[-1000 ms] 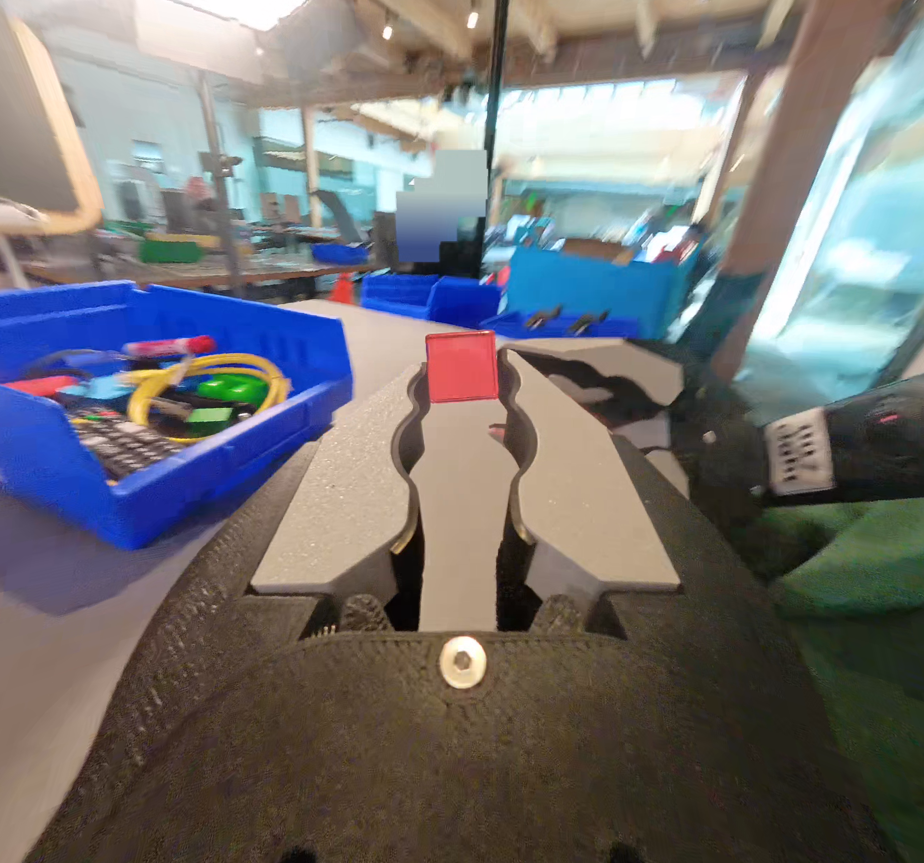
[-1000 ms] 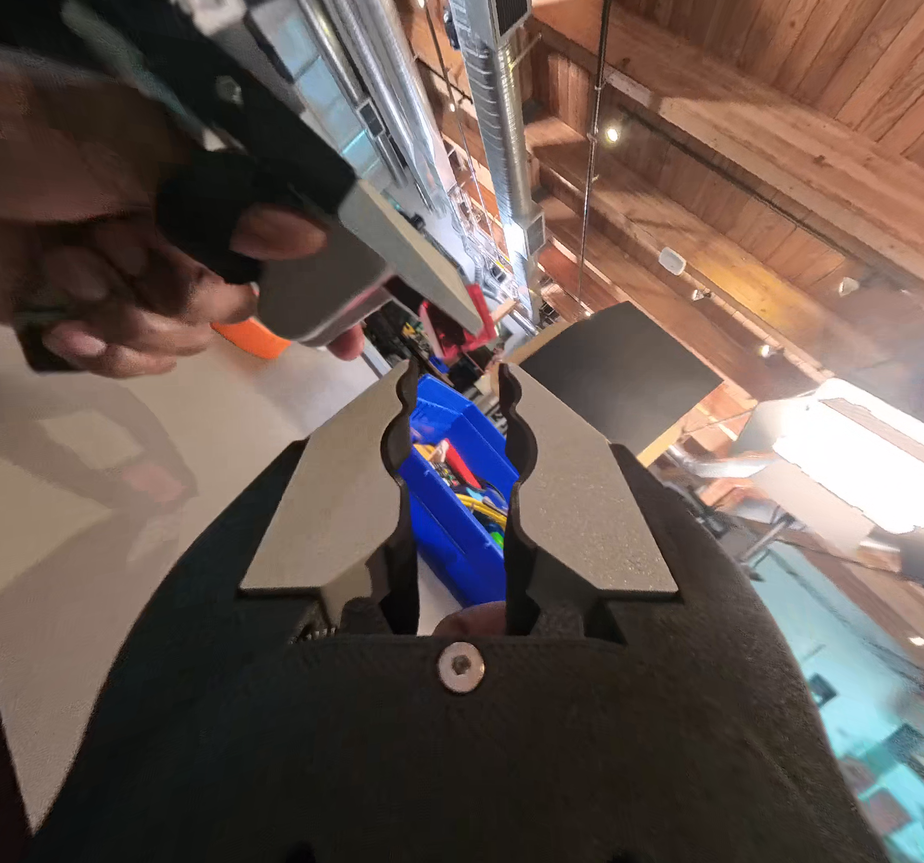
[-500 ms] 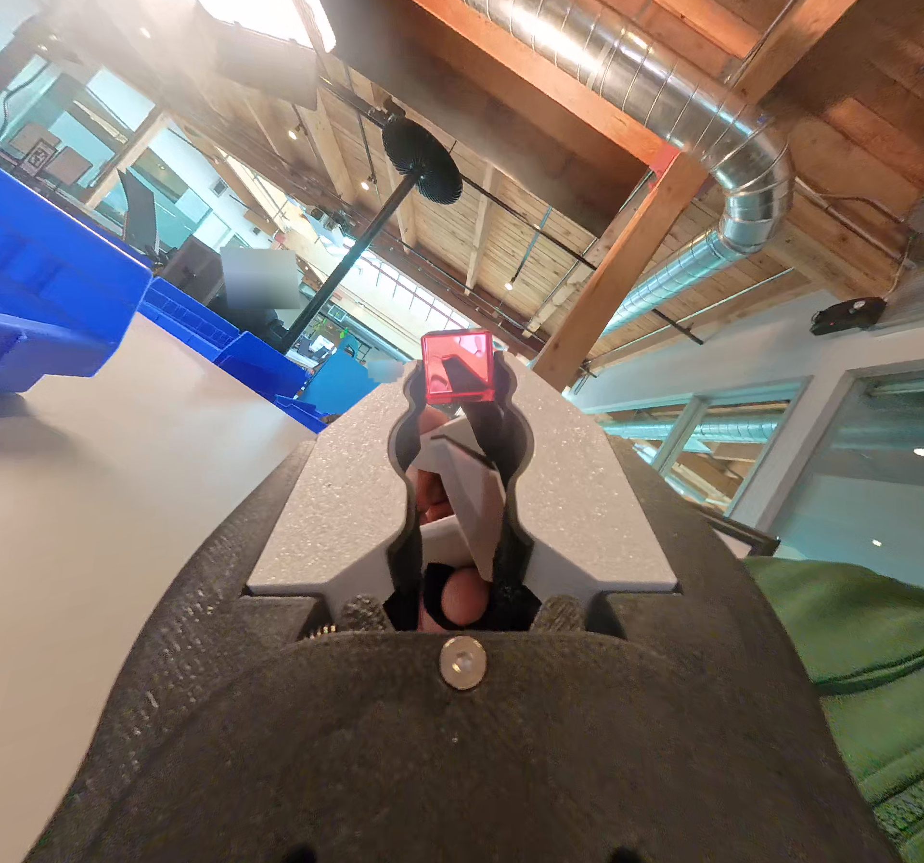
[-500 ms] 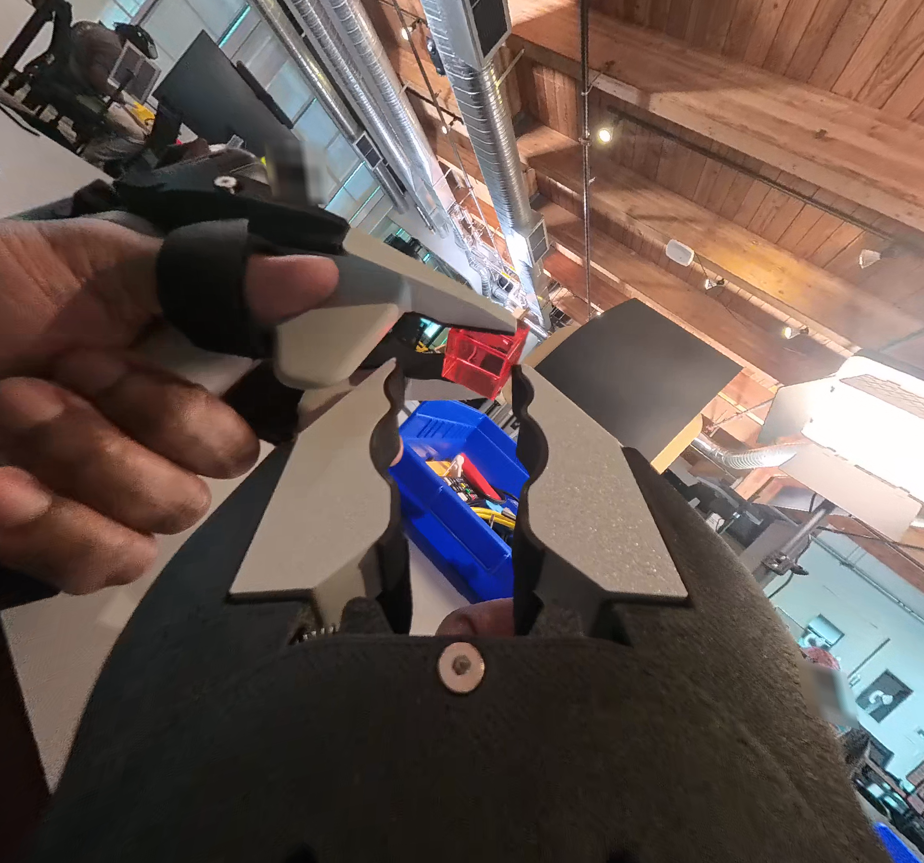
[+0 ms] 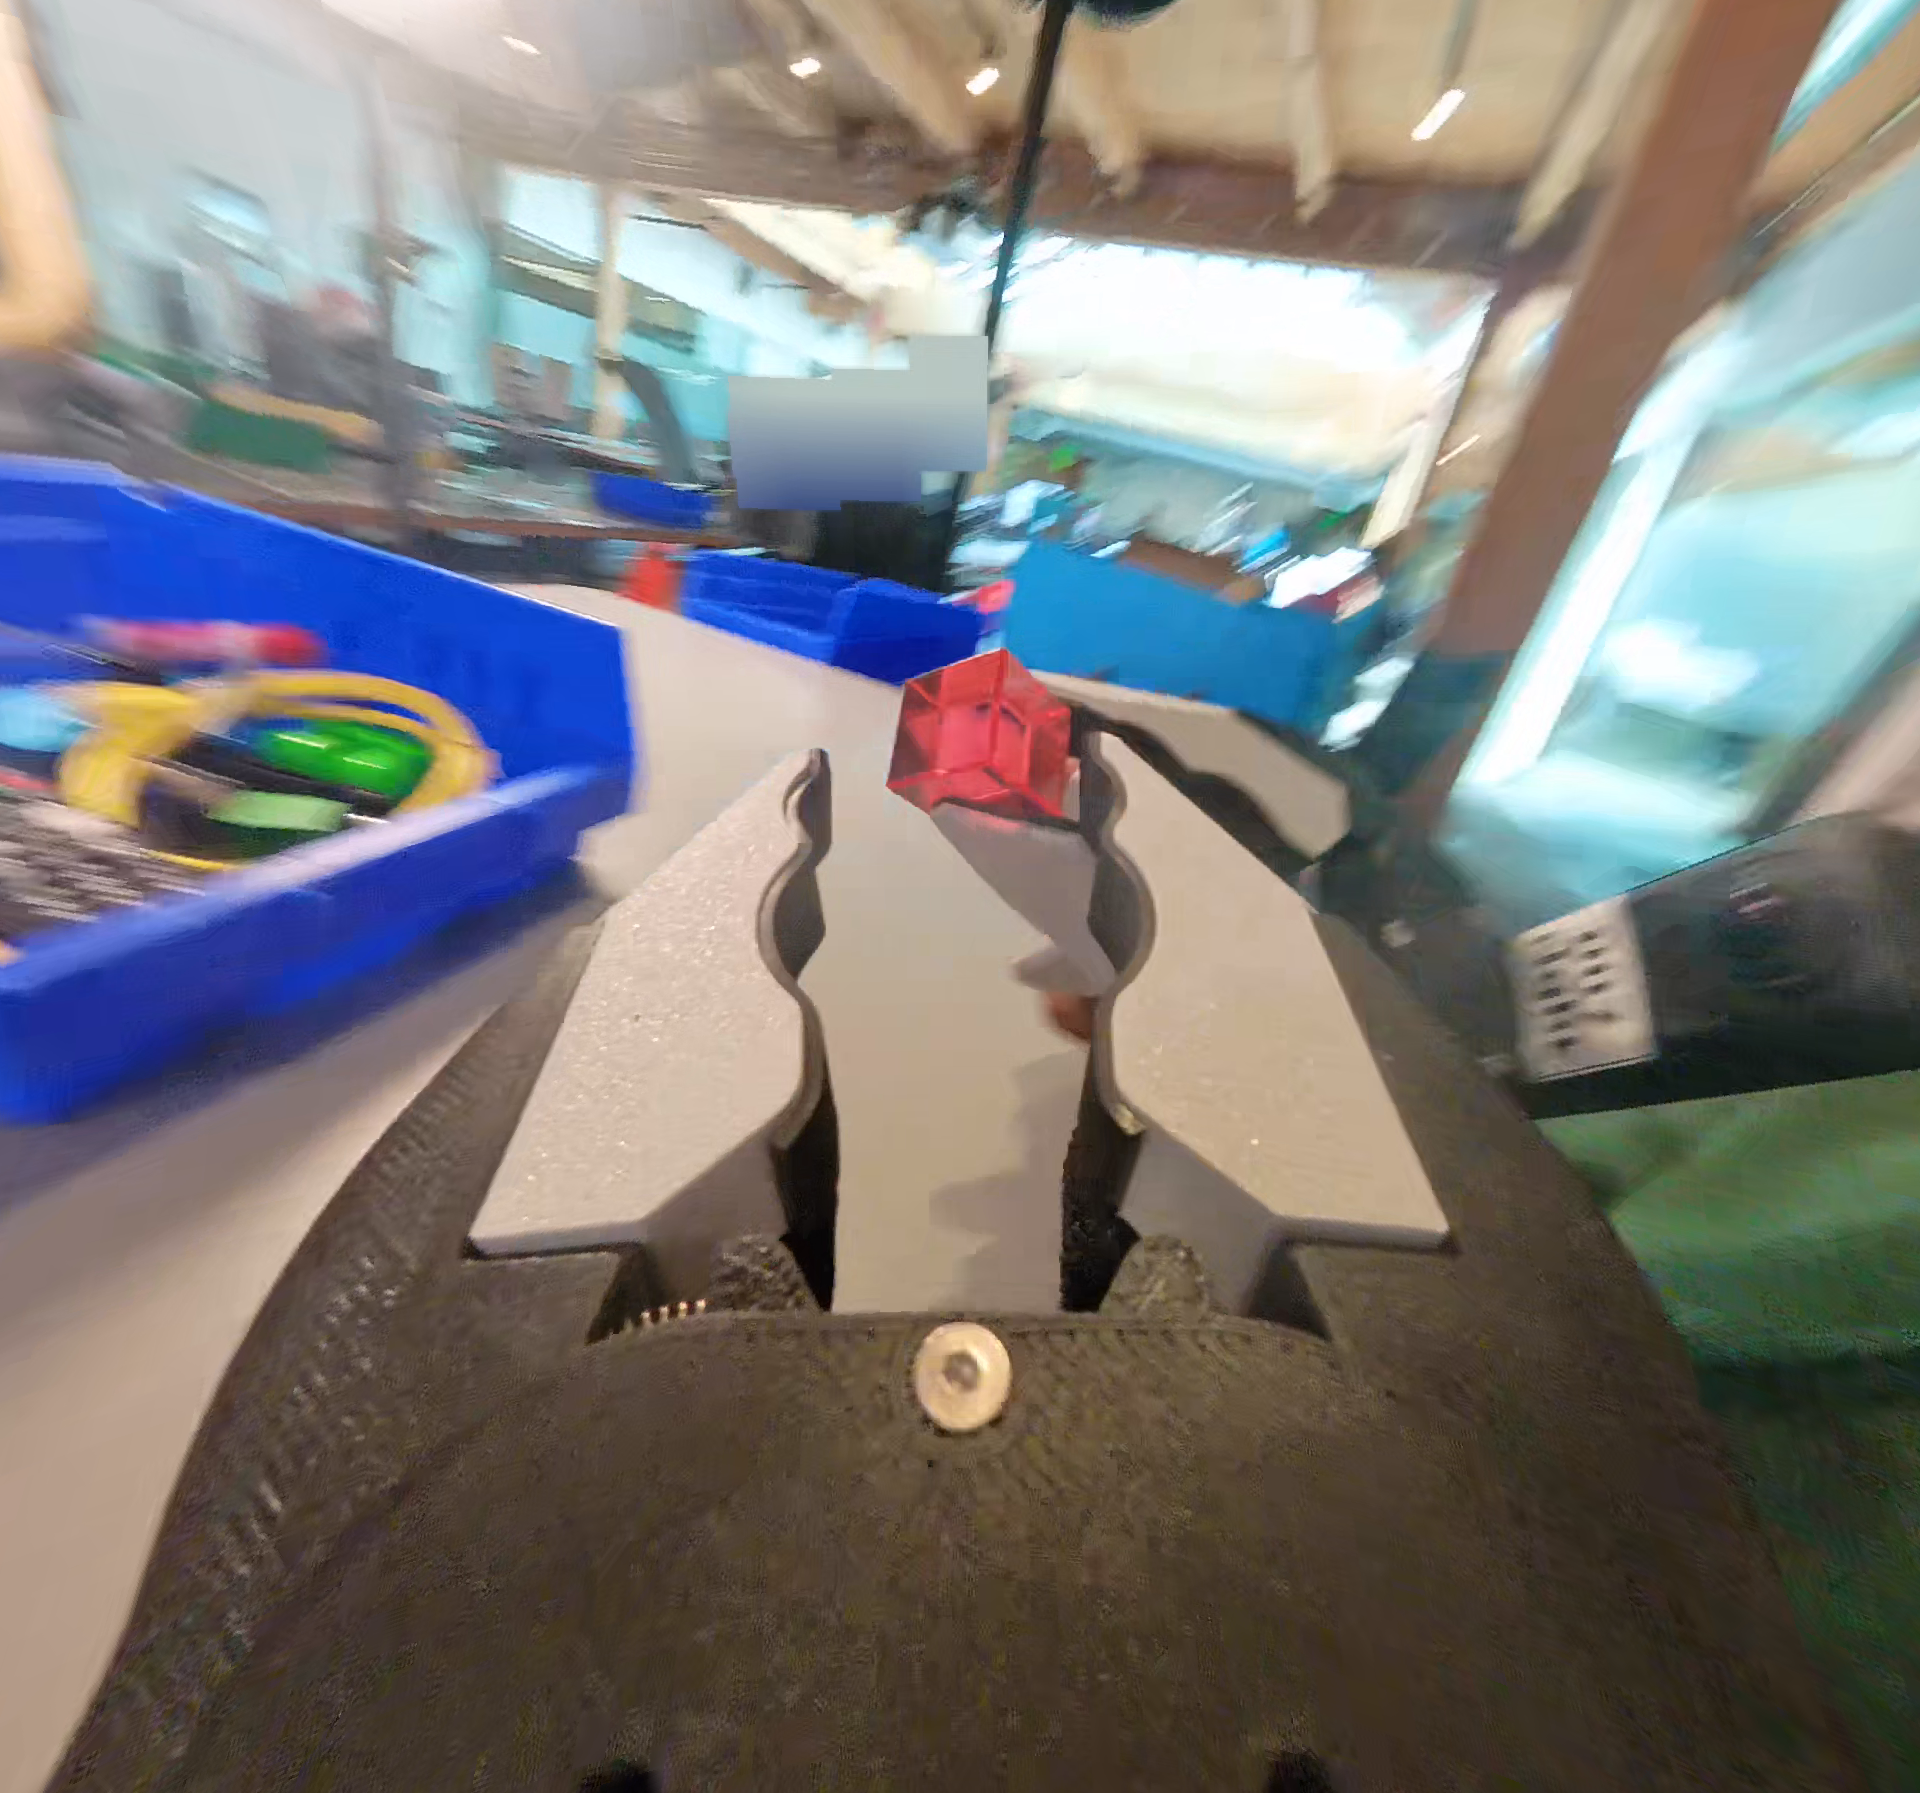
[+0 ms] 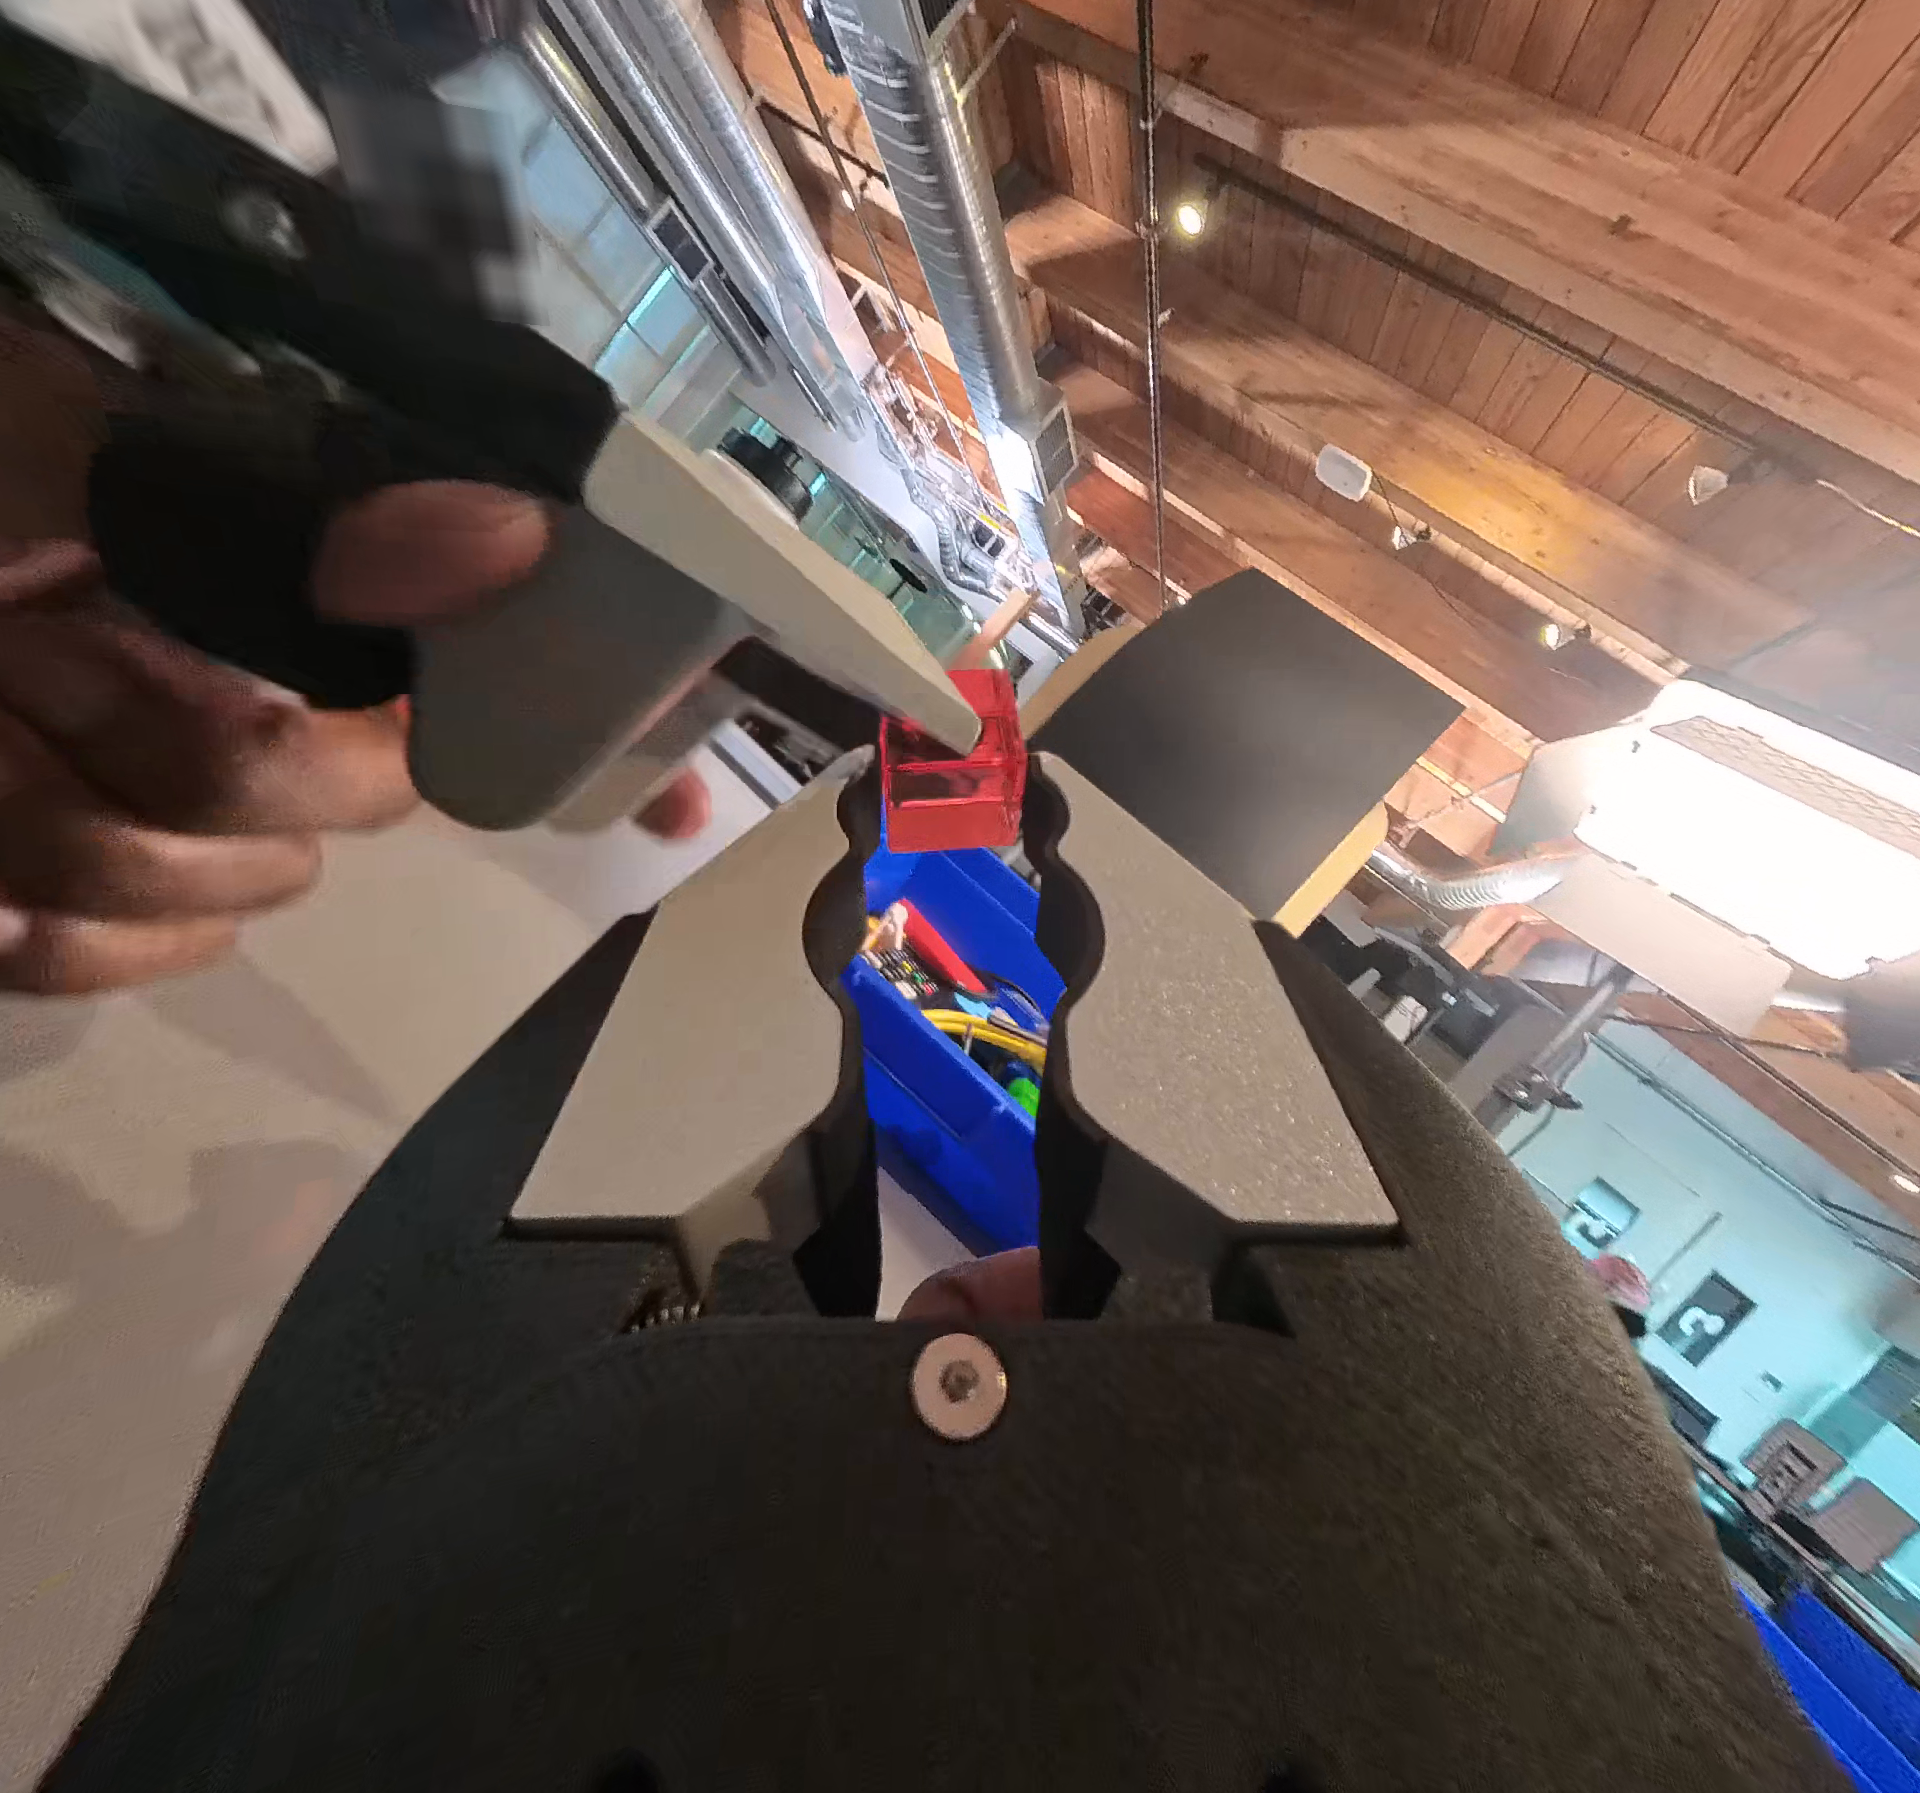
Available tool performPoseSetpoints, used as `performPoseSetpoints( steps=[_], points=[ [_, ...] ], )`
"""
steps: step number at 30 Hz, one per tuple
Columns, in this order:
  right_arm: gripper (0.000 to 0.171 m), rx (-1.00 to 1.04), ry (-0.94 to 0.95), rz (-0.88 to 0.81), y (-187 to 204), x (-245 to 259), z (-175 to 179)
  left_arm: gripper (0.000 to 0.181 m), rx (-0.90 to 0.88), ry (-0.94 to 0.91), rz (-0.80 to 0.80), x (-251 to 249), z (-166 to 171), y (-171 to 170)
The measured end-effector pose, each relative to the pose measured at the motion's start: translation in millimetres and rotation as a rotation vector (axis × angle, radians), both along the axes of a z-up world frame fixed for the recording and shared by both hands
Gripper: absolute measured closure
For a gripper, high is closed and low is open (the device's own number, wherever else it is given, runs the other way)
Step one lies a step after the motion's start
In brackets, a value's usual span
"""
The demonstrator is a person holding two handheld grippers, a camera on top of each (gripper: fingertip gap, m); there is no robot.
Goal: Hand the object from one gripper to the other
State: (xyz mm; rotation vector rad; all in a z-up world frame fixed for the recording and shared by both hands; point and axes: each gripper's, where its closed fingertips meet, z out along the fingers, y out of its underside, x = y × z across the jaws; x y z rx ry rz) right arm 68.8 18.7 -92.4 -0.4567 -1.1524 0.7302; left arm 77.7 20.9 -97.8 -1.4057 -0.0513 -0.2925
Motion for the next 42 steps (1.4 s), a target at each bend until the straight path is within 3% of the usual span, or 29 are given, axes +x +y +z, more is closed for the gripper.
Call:
performPoseSetpoints(
  steps=[3, 5, 11, 15, 21, 26, 34, 42],
  points=[
    [0.144, 0.045, -0.020, -0.062, 2, -5, -5, 0.132, -0.111, 0.397, 0.258, -7, -2, -4],
    [0.144, 0.098, -0.031, -0.093, 0, -7, -9, 0.134, -0.164, 0.558, 0.350, -5, -4, -5],
    [0.145, 0.214, -0.041, -0.123, -10, -10, -18, 0.155, -0.255, 0.708, 0.502, -12, -18, 0],
    [0.139, 0.038, -0.110, 0.033, -10, -9, -19, 0.154, -0.163, 0.770, 0.492, -15, -10, -3],
    [0.130, -0.401, -0.323, 0.437, -6, -4, -19, 0.155, 0.062, 1.086, 0.611, -25, 11, -19],
    [0.122, -0.614, -0.394, 0.618, -2, 4, -13, 0.155, 0.086, 1.283, 0.616, -26, -4, -14],
    [0.110, -0.611, -0.469, 0.576, -11, -1, -23, 0.155, 0.061, 1.454, 0.623, -11, -19, -1],
    [0.122, -0.550, -0.537, 0.551, -21, -5, -34, 0.154, 0.088, 1.509, 0.583, -1, -23, 0]
  ],
)
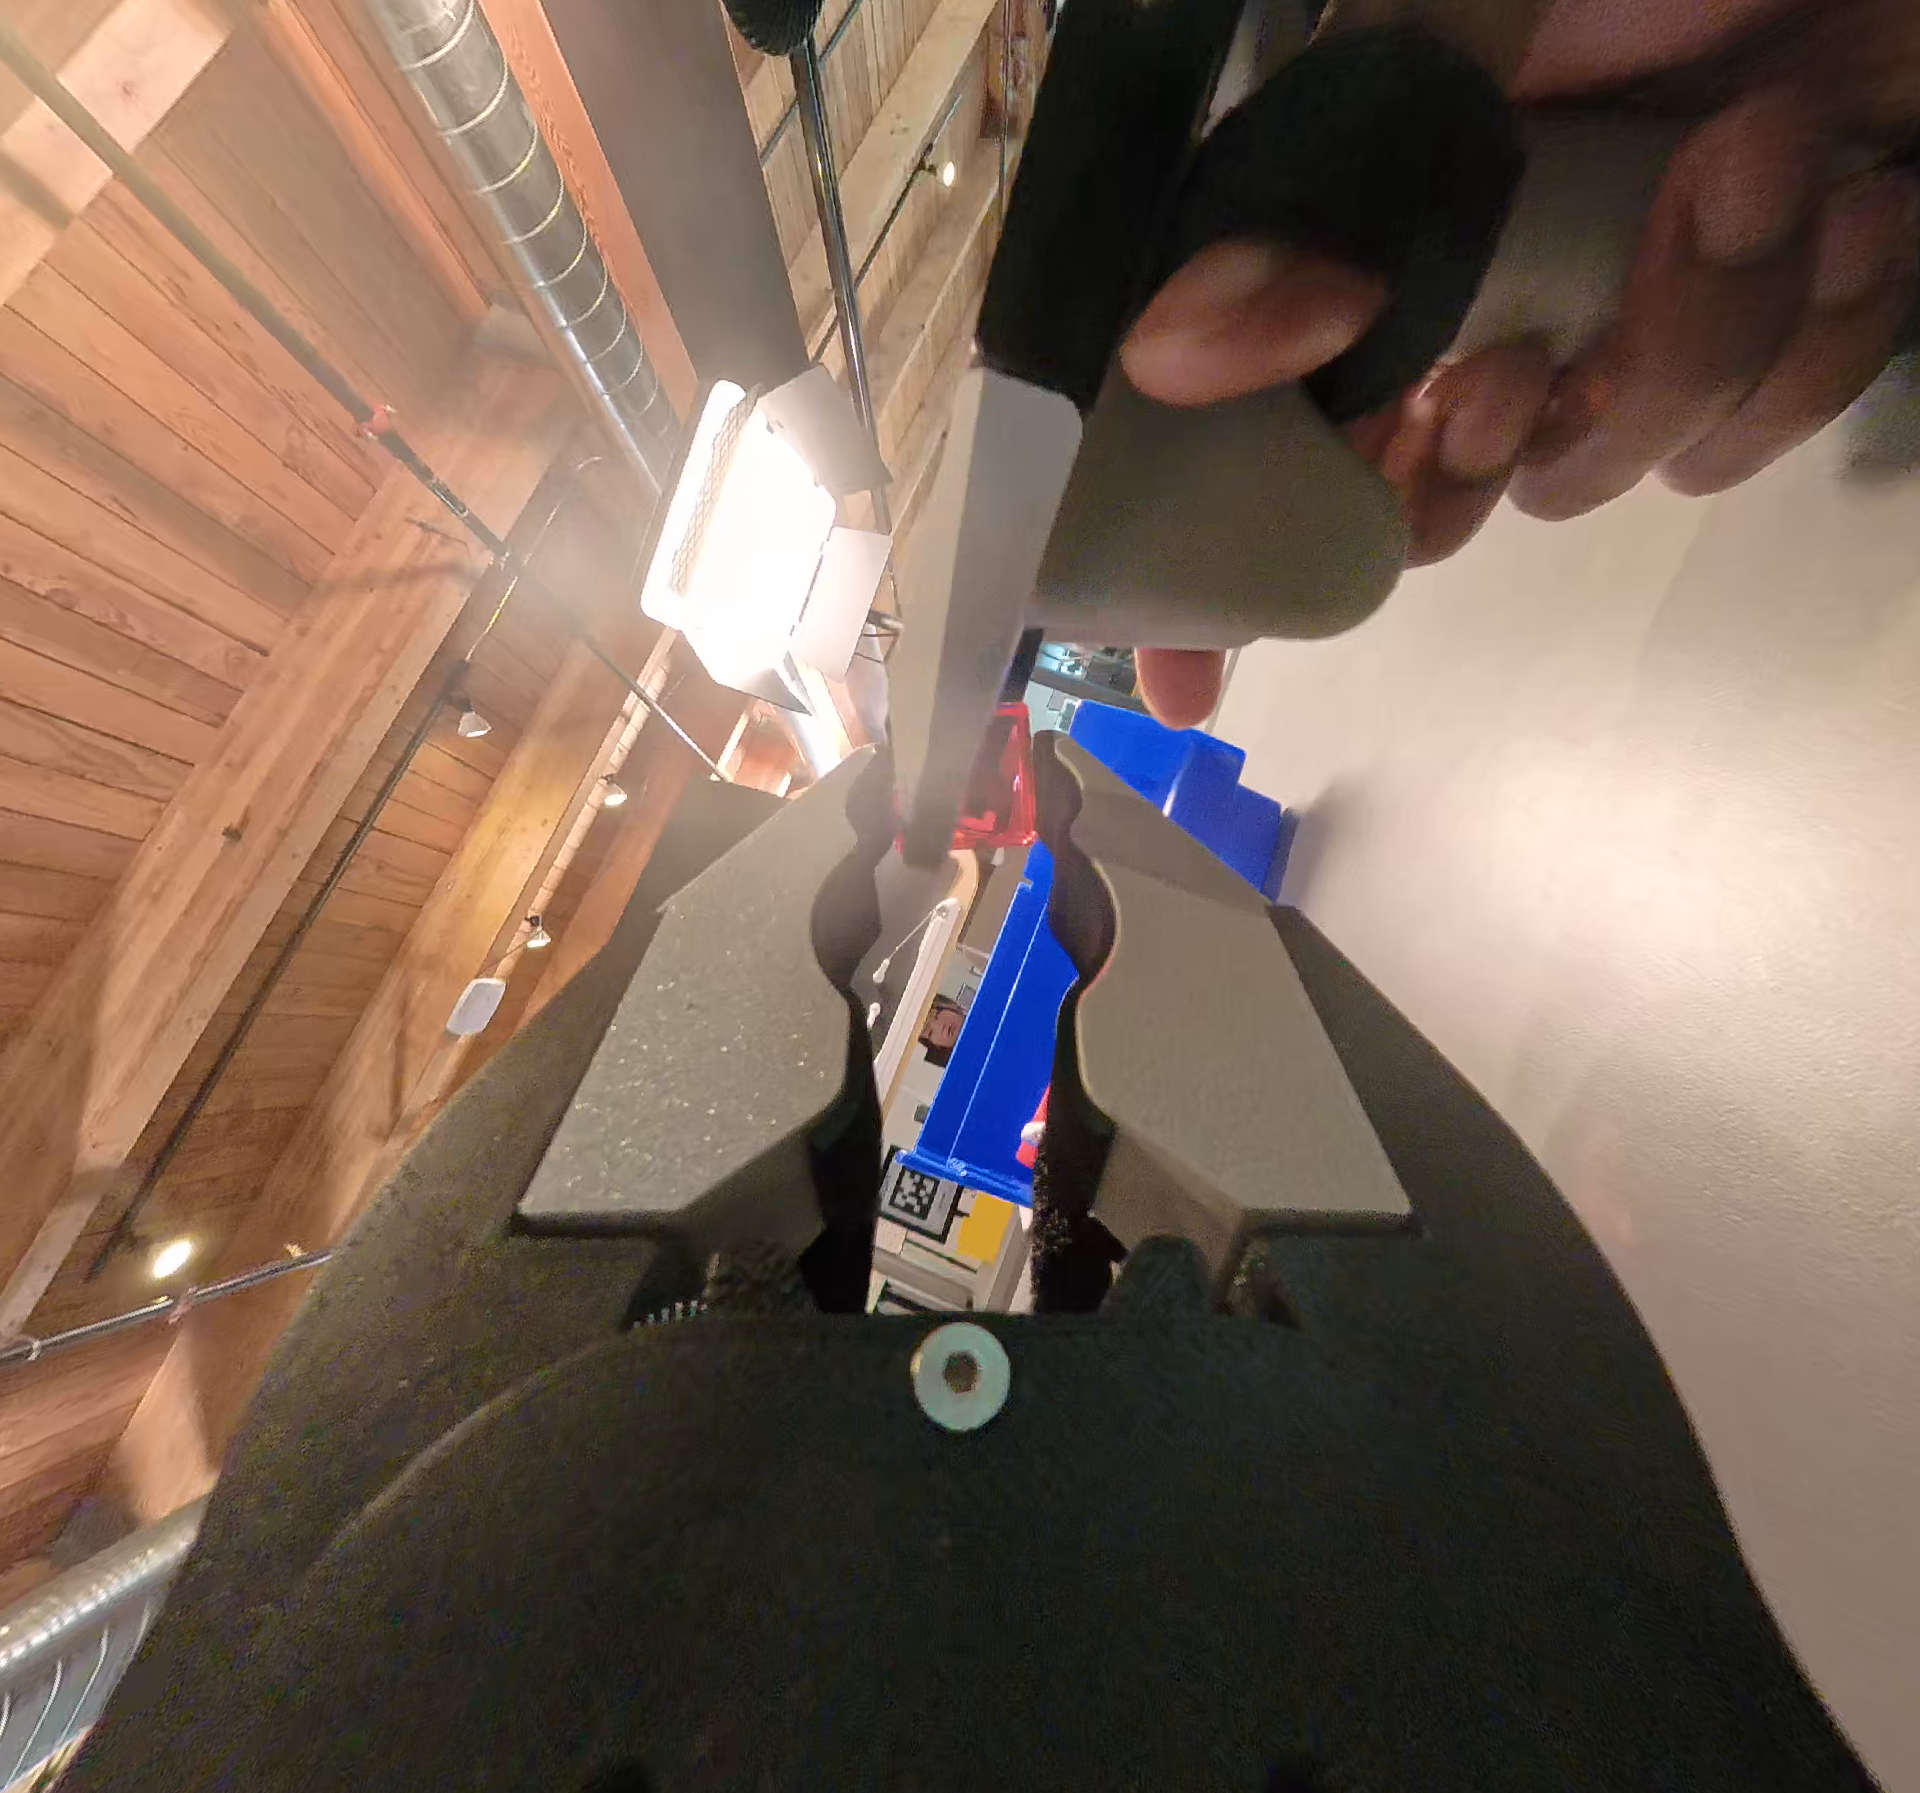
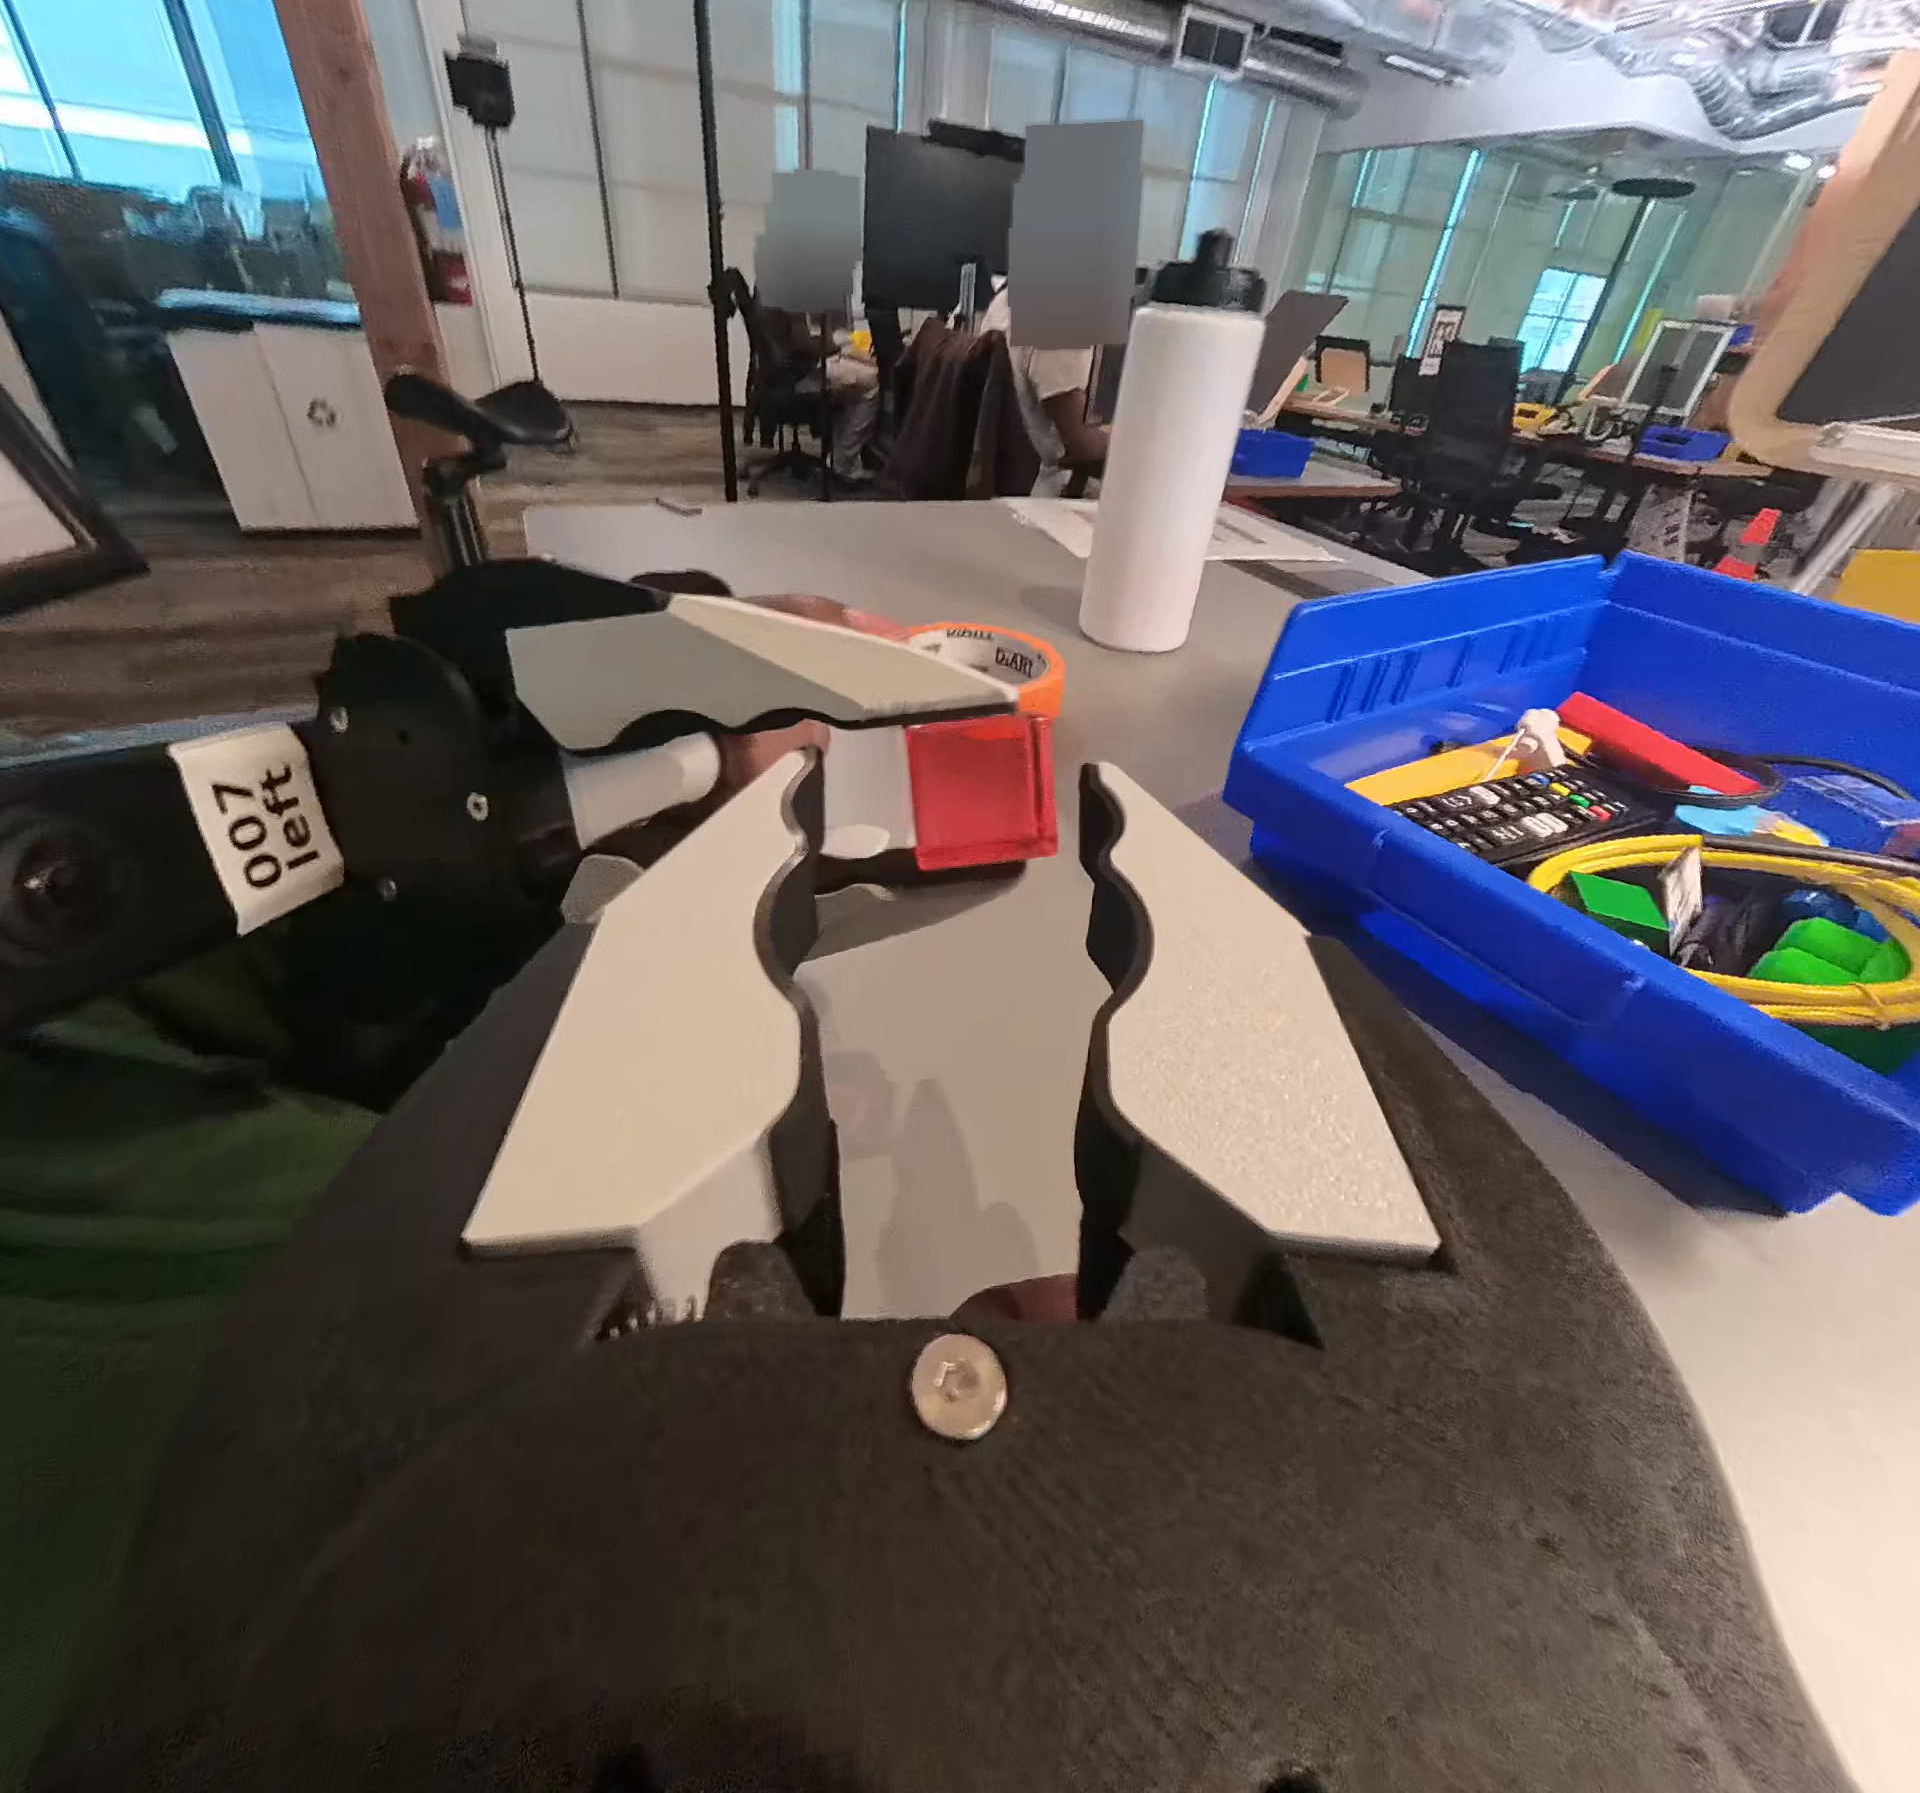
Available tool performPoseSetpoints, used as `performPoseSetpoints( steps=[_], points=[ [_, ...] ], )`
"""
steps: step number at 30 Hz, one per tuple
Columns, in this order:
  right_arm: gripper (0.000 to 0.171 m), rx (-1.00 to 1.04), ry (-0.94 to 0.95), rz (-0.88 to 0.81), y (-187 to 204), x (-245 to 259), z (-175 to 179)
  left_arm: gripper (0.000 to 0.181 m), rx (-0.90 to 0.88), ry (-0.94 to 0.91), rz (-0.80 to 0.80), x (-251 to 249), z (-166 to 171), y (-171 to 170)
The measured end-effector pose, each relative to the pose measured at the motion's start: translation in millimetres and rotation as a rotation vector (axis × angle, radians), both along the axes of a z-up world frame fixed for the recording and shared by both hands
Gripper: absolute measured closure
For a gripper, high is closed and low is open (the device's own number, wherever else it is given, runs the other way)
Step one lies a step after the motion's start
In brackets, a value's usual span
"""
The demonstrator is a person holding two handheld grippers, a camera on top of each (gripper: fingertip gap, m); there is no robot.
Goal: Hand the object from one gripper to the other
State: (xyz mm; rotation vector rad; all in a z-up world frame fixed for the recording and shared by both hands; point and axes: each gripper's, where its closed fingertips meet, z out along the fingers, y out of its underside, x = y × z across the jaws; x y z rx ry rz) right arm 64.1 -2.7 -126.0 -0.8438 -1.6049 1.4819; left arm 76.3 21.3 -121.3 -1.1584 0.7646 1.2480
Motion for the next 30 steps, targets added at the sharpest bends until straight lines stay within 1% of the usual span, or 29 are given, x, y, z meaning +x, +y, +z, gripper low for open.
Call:
performPoseSetpoints(
  steps=[2, 3, 5, 6, 7, 9, 12, 15, 17, 19, 23, 25, 26, 27, 30],
  points=[
    [0.131, 0.029, 0.022, -0.043, 2, -2, 0, 0.154, 0.000, -0.005, -0.018, 2, 0, 0],
    [0.144, 0.042, 0.053, -0.064, 5, -2, 3, 0.154, 0.005, -0.029, -0.027, 1, 1, -1],
    [0.144, 0.098, 0.123, -0.142, 14, -4, 7, 0.152, -0.003, -0.147, -0.059, -4, 1, 0],
    [0.144, 0.156, 0.166, -0.215, 23, -6, 8, 0.146, -0.011, -0.224, -0.063, -10, 1, 0],
    [0.144, 0.233, 0.200, -0.289, 31, -9, 7, 0.138, -0.017, -0.307, -0.063, -18, 2, 0],
    [0.144, 0.391, 0.248, -0.413, 41, -12, 4, 0.135, -0.046, -0.509, -0.097, -30, -1, -1],
    [0.144, 0.607, 0.339, -0.503, 36, -14, 4, 0.133, -0.060, -0.845, -0.237, -39, 4, -6],
    [0.144, 0.772, 0.380, -0.551, 30, -18, -2, 0.129, -0.133, -1.178, -0.504, -24, 11, -12],
    [0.144, 0.828, 0.410, -0.565, 28, -18, -2, 0.126, -0.192, -1.306, -0.599, -17, 12, -14],
    [0.144, 0.845, 0.436, -0.567, 25, -17, 0, 0.125, -0.220, -1.341, -0.608, -16, 9, -13],
    [0.143, 0.891, 0.500, -0.559, 18, -13, 3, 0.126, -0.278, -1.312, -0.554, -10, 0, -7],
    [0.143, 0.924, 0.525, -0.545, 12, -12, 2, 0.134, -0.331, -1.276, -0.512, -3, -7, -4],
    [0.143, 0.939, 0.534, -0.544, 11, -12, 2, 0.147, -0.355, -1.250, -0.496, 1, -11, -2],
    [0.143, 0.944, 0.538, -0.547, 11, -11, 2, 0.153, -0.341, -1.226, -0.463, 0, -12, -1],
    [0.142, 0.880, 0.517, -0.538, 13, -11, 4, 0.154, -0.295, -1.170, -0.438, -2, -9, -1]
  ],
)
